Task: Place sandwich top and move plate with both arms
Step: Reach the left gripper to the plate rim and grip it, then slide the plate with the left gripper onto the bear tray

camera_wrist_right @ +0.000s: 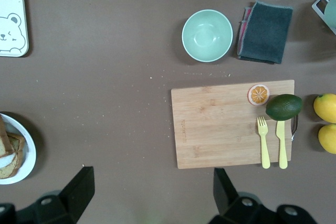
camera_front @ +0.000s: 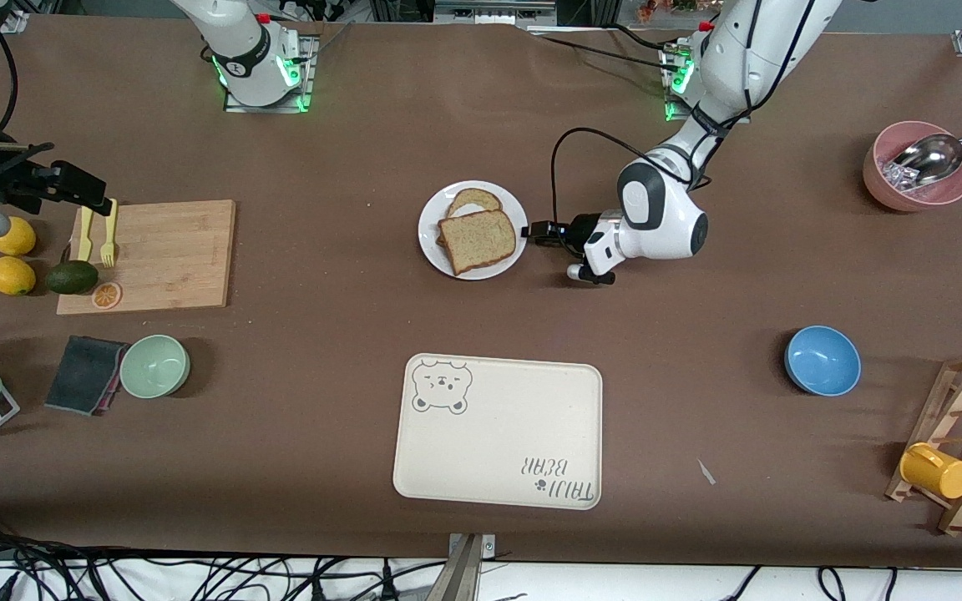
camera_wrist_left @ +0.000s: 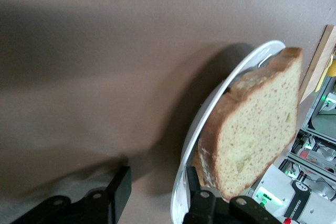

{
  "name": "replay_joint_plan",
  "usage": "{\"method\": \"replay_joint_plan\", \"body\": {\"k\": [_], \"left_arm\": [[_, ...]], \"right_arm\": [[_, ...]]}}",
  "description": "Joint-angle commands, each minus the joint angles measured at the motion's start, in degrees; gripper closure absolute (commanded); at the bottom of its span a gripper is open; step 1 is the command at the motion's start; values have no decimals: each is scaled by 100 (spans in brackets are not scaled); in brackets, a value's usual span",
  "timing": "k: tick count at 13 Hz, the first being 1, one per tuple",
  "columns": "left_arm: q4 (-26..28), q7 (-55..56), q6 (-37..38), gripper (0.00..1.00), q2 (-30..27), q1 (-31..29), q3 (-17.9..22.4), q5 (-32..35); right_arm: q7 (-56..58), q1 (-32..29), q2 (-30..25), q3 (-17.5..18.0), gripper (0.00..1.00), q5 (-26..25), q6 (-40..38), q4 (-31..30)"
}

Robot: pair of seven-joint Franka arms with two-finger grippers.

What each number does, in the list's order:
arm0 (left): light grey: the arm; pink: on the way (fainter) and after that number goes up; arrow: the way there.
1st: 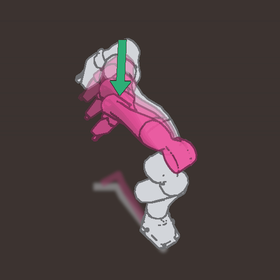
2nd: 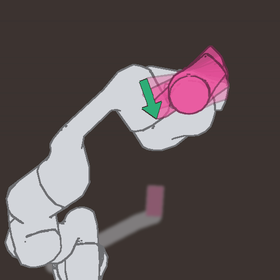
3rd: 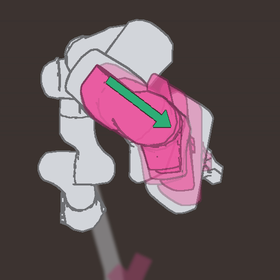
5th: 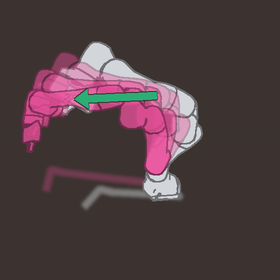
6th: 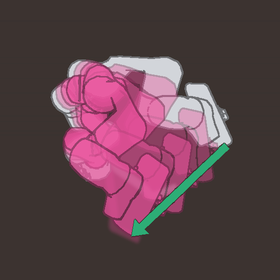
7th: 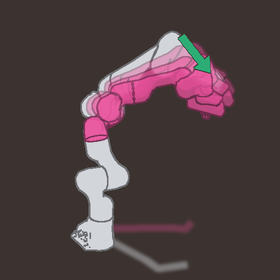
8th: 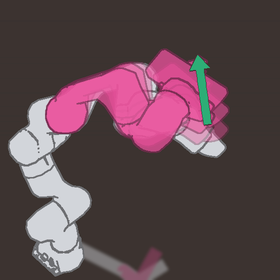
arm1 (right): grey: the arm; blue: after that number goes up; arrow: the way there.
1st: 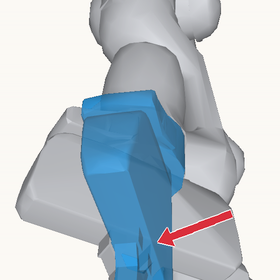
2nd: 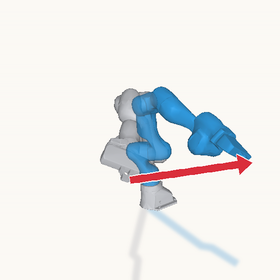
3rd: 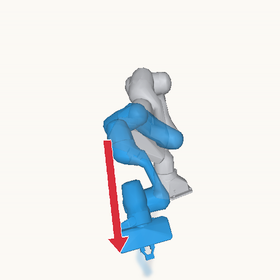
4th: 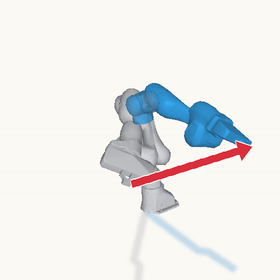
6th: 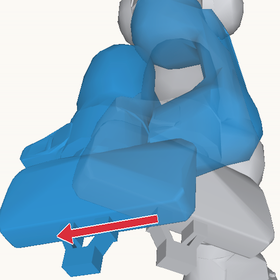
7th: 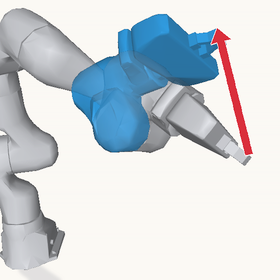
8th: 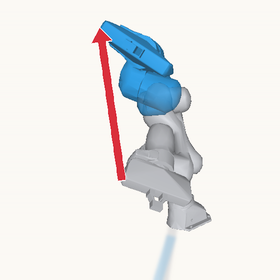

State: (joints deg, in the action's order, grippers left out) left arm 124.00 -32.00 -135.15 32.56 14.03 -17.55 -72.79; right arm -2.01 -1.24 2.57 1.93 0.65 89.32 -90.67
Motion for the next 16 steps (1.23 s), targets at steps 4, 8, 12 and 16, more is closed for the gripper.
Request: {"method": "replay_joint_plan", "body": {"k": [4, 8, 12, 16], "left_arm": [[168, -227, -3, 66, -145, 64, -231, -552], [177, -236, -3, 76, -136, 56, -231, -561], [177, -236, -20, 82, -83, 56, -222, -552], [124, -228, -29, 87, -13, 56, -222, -578]], "right_arm": [[-36, 1, 59, -8, 0, -74, -117, 137], [-28, 1, 68, -8, 0, -74, -117, 137], [-36, 1, 68, -17, 0, -74, -117, 137], [-36, 1, 68, -17, 0, -74, -117, 137]]}}
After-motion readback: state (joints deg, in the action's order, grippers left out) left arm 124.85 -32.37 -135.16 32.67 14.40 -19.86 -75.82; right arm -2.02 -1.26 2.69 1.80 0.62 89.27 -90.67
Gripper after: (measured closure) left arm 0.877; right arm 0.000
